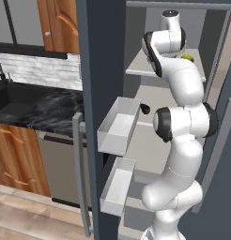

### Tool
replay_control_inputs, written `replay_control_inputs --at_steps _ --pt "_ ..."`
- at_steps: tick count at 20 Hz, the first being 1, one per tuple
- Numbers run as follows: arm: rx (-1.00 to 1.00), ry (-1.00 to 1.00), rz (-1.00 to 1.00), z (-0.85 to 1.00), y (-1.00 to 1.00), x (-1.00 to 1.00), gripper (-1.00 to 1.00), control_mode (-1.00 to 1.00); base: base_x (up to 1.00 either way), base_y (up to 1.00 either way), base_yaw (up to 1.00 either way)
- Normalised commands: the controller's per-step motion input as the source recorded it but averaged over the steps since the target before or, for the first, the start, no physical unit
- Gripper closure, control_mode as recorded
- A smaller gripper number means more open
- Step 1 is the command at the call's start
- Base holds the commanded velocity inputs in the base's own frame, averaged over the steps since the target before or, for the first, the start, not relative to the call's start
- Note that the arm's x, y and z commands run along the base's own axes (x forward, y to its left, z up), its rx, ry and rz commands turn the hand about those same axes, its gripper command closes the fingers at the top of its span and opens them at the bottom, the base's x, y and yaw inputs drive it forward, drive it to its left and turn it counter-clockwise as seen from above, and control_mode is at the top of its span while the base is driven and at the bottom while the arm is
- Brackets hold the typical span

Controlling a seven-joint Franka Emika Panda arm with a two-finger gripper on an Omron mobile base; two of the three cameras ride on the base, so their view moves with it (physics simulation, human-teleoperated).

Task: Take the carrot and pear from the highest rack and move them to the second highest rack where the squash and eggplant are located, to maximize freezer space. Close the freezer door after rearranging.

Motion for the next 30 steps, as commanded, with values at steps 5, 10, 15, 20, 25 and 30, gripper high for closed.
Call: replay_control_inputs --at_steps 5,10,15,20,25,30 --pt "0.00 0.01 0.00 -0.41 -0.16 0.23 -1.00 -1.00 0.00 0.00 0.00" --pt "0.00 0.03 0.03 -0.51 -0.03 0.01 -1.00 -1.00 0.00 0.00 0.00" --pt "0.00 0.03 0.04 -0.62 0.02 0.00 -1.00 -1.00 0.00 0.00 0.00" --pt "0.00 0.08 0.05 -0.66 0.08 0.00 -1.00 -1.00 0.00 0.00 0.00" --pt "0.00 0.11 0.12 -0.78 0.12 0.00 1.00 -1.00 0.00 0.00 0.00" --pt "0.00 0.04 0.16 -0.75 0.02 0.00 1.00 -1.00 0.00 0.00 0.00"
